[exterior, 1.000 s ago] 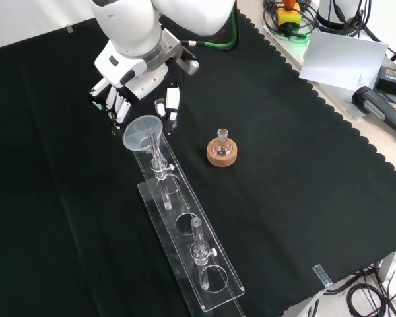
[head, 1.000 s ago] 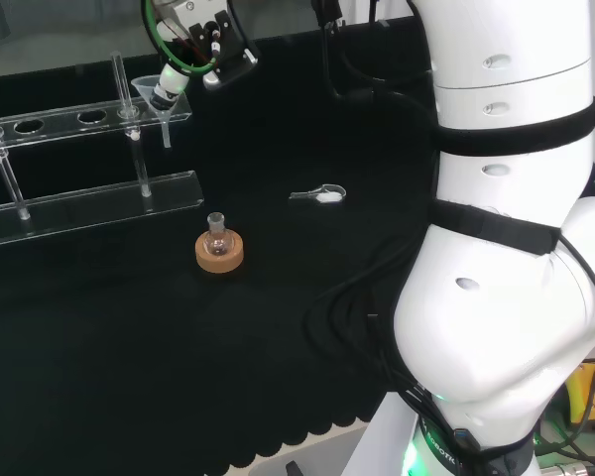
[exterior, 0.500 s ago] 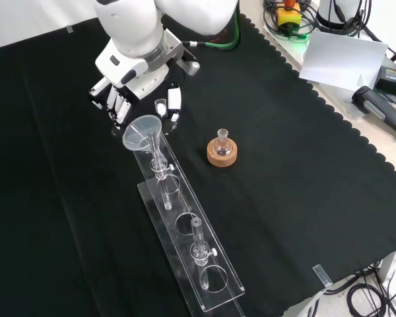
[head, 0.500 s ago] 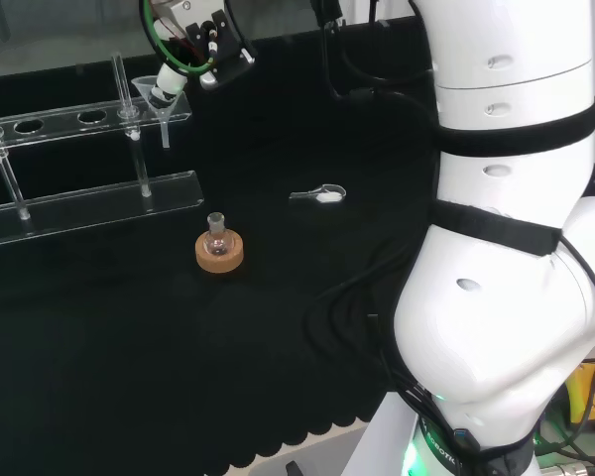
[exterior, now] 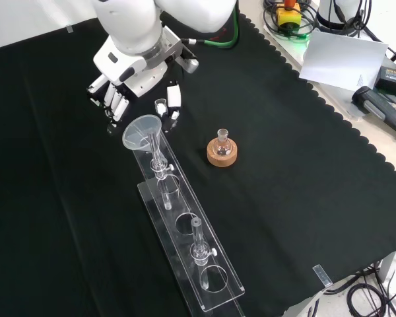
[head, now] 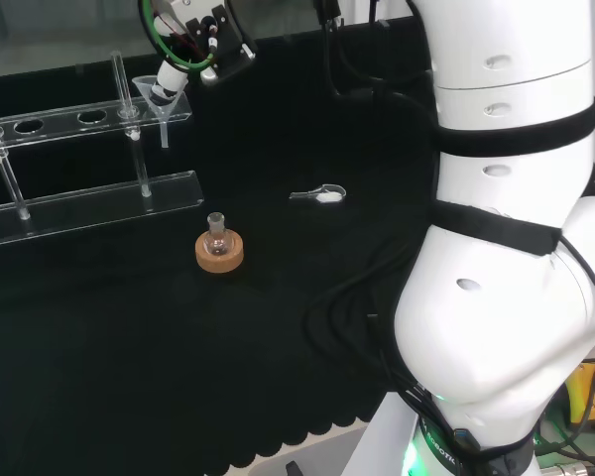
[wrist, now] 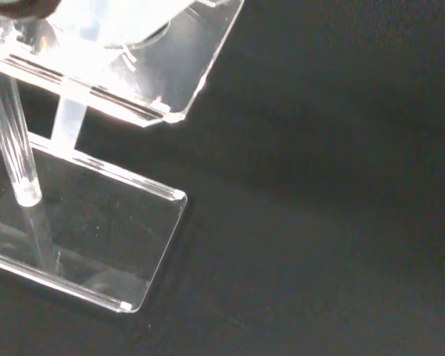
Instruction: Pick up the funnel from the transparent funnel stand.
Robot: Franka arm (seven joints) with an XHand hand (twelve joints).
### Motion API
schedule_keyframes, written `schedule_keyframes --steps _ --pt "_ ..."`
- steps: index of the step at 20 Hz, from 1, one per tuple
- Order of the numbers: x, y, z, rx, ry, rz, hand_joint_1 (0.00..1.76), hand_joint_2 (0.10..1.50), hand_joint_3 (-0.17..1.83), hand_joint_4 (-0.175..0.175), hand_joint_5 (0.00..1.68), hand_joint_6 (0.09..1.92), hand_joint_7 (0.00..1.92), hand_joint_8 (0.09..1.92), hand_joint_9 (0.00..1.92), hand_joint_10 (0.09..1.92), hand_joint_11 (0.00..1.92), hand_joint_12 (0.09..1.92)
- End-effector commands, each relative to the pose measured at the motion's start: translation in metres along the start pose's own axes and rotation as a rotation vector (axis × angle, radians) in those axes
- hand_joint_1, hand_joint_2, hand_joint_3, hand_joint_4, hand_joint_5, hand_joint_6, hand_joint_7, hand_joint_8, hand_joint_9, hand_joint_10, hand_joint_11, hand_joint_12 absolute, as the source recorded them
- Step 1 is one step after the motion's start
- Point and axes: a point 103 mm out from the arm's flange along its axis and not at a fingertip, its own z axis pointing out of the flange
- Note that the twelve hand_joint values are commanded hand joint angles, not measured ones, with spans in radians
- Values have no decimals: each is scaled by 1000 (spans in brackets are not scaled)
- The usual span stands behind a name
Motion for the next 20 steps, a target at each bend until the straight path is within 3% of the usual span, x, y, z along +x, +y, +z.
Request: schedule_keyframes --steps 1,10,15,20 --pt "-2 6 11 77 -14 -5 496 572 448 15 411 87 609 481 503 642 0 1485" --pt "-3 14 19 131 -8 -7 399 601 245 -12 153 87 279 577 261 815 0 1445" --pt "-1 17 26 148 -2 1 398 606 234 -15 160 87 310 603 275 829 0 1441" --pt "4 18 25 110 1 24 434 635 228 -10 269 87 473 589 405 784 0 1462"
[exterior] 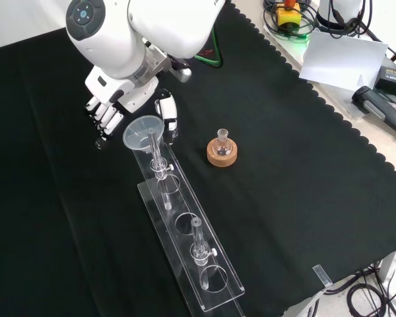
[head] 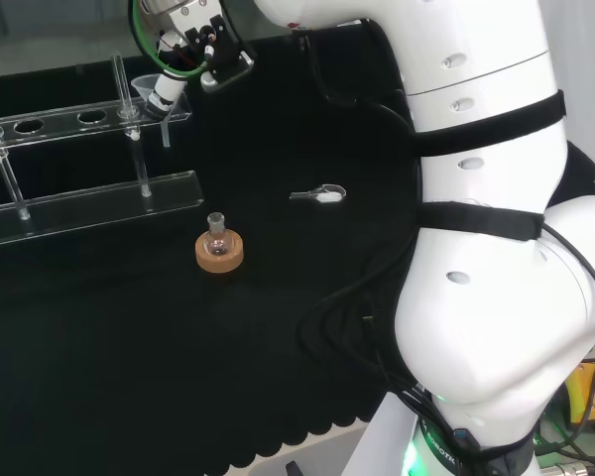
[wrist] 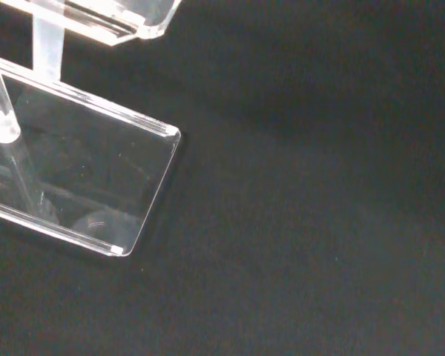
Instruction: Pick up the funnel from the transparent funnel stand.
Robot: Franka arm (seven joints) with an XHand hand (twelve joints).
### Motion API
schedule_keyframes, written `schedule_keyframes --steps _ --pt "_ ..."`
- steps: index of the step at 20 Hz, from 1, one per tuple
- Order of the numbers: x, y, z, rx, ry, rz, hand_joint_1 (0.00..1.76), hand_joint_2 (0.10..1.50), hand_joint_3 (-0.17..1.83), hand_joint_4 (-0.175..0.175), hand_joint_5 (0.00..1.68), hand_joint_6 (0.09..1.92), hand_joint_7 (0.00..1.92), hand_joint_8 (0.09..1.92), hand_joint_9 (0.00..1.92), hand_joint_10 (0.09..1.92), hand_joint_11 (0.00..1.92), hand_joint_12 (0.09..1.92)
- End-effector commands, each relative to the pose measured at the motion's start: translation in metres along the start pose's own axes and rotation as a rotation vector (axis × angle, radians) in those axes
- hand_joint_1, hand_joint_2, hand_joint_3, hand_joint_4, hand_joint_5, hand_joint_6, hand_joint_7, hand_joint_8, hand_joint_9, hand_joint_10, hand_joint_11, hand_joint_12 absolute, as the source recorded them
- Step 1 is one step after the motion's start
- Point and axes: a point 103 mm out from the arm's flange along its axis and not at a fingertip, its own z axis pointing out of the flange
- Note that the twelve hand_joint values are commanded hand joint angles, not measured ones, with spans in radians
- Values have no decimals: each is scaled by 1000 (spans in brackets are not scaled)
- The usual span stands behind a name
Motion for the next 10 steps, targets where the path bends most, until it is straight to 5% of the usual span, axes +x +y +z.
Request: schedule_keyframes --steps 1,10 --pt "6 0 1 -33 12 24 458 646 236 -8 306 87 523 572 442 760 0 1469" --pt "2 -3 0 -91 43 28 600 645 427 1 651 87 895 461 724 563 0 1518"
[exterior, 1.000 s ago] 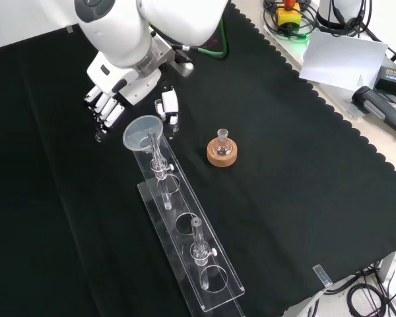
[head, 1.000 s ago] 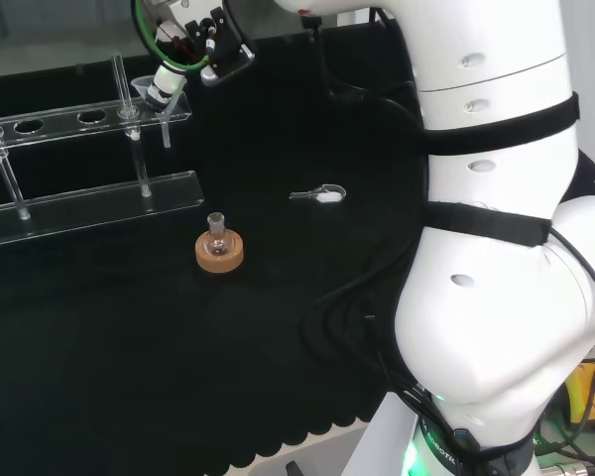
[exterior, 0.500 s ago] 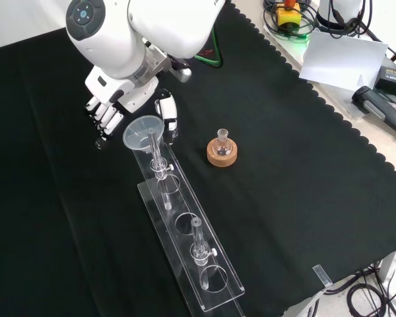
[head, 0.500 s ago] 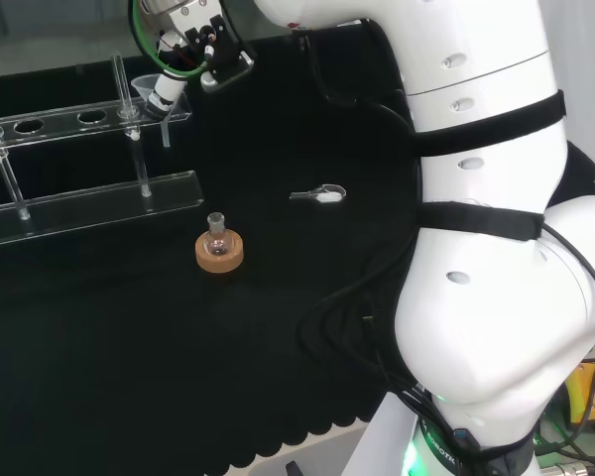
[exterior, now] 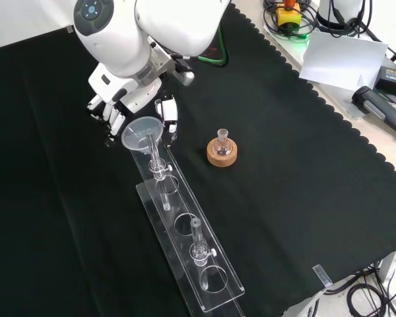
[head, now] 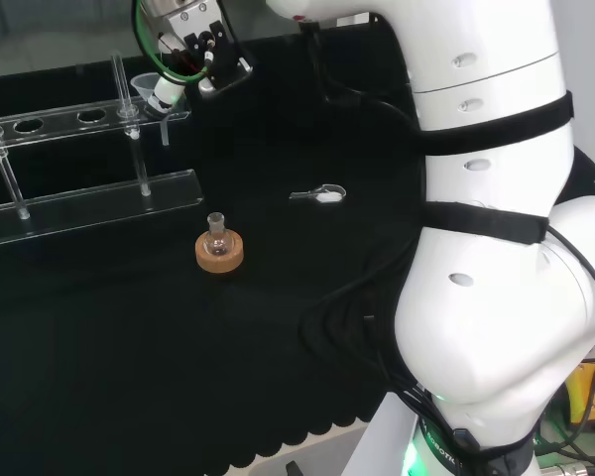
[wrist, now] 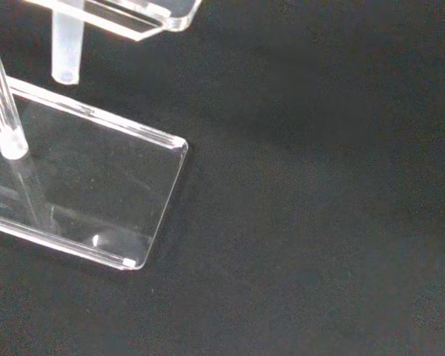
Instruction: Pick up the funnel from the transparent funnel stand.
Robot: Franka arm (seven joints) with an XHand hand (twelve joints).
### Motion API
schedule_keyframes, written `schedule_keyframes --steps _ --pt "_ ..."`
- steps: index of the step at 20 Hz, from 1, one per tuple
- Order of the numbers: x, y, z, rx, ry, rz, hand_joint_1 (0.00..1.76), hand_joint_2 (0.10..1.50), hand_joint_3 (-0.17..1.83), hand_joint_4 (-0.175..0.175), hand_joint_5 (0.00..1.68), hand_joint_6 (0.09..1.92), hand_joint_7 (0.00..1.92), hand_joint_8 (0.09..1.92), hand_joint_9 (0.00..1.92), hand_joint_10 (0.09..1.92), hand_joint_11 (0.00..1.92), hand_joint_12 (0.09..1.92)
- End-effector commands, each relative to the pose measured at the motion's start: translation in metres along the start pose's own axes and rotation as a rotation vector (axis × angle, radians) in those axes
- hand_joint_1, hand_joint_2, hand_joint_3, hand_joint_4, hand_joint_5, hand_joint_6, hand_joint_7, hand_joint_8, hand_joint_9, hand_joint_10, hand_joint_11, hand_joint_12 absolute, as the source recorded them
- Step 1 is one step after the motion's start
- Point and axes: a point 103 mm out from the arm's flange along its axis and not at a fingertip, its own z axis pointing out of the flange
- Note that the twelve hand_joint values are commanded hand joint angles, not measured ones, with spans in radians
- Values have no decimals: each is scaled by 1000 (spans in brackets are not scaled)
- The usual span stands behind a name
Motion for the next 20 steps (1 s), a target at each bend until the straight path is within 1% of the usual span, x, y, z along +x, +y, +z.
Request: schedule_keyframes --steps 1,5,7,11,13,16,20 --pt "-5 -2 -2 -41 26 9 608 642 447 1 672 87 920 456 745 546 0 1522" --pt "-11 -4 -2 -65 39 16 635 643 482 -2 711 87 977 458 783 520 0 1528" --pt "-14 -5 -2 -72 55 19 640 644 487 -3 715 87 984 458 789 517 0 1529" --pt "-15 -5 -1 -83 61 20 645 644 493 -3 714 87 989 459 796 513 0 1529" --pt "-16 -5 -1 -83 75 20 648 644 497 -2 705 87 990 458 802 511 0 1528" --pt "-15 -4 -2 -79 80 21 648 632 522 -7 648 87 970 450 814 486 0 1515" --pt "-14 -2 -1 -61 100 15 645 626 530 -7 623 87 953 444 812 475 0 1510"
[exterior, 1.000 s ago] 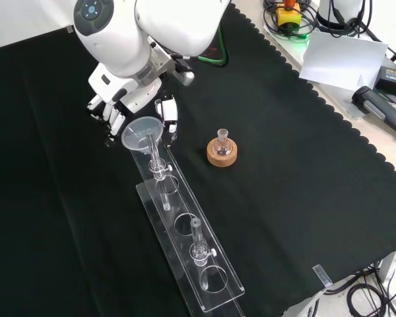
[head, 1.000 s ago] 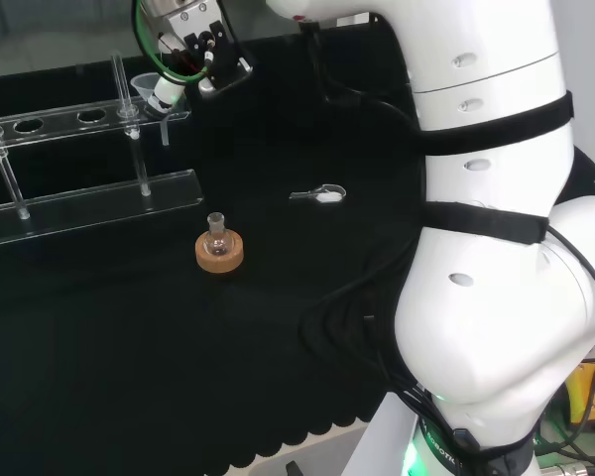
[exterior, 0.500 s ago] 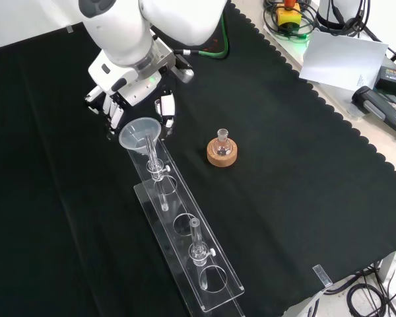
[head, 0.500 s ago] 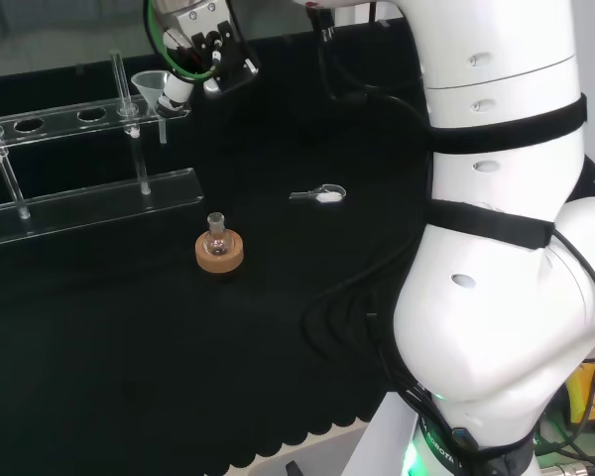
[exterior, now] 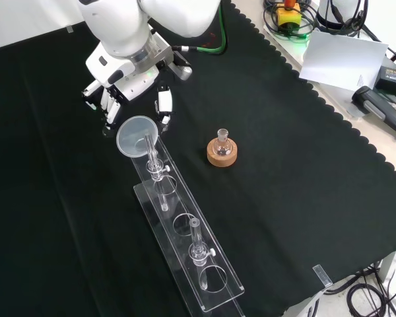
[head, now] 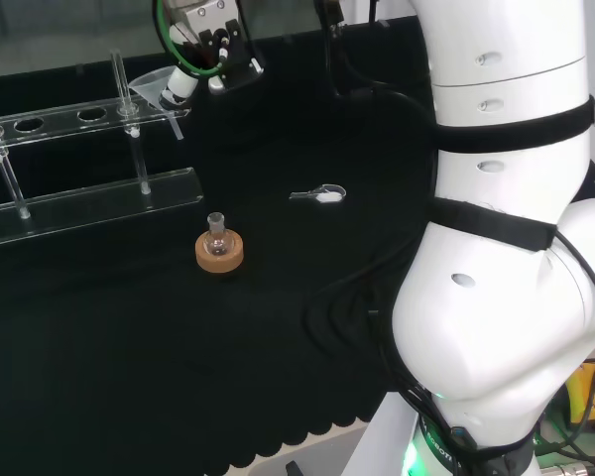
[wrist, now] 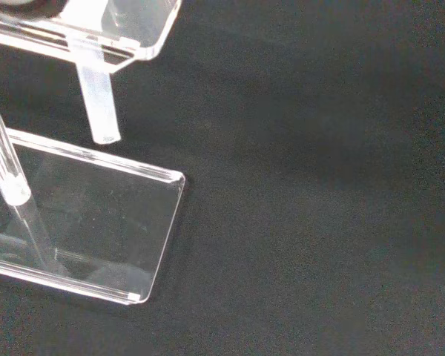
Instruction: Pick up the funnel from the transparent funnel stand.
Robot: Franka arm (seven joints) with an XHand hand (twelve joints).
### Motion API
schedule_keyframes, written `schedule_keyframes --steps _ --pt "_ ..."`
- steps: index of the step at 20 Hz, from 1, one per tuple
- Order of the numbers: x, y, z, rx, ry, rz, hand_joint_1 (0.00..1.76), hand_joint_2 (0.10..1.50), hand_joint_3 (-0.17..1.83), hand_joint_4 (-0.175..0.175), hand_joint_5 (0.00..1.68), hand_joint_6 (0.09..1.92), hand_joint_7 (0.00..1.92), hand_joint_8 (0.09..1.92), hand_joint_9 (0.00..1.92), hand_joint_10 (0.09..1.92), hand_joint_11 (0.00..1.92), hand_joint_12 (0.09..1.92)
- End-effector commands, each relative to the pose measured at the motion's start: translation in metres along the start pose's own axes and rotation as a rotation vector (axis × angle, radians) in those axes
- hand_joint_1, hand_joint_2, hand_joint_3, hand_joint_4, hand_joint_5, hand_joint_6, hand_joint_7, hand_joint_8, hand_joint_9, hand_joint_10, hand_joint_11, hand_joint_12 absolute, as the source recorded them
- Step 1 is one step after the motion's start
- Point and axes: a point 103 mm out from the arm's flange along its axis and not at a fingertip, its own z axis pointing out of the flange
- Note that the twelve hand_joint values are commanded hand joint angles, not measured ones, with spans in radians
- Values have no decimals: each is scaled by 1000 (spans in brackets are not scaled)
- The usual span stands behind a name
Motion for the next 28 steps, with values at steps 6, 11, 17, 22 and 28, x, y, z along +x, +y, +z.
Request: schedule_keyframes --steps 6,11,17,22,28 --pt "2 6 4 54 39 -11 599 591 548 -8 555 87 854 414 781 460 0 1480" --pt "0 8 2 78 55 -23 519 561 539 -10 478 87 785 399 731 465 0 1449" --pt "5 9 -1 103 38 -37 415 572 448 -10 416 87 724 423 661 537 0 1423" --pt "15 12 -3 105 56 -47 395 587 397 -9 410 87 709 435 638 569 0 1409" --pt "17 13 -1 105 86 -49 444 607 389 -1 454 87 765 460 666 585 0 1409"
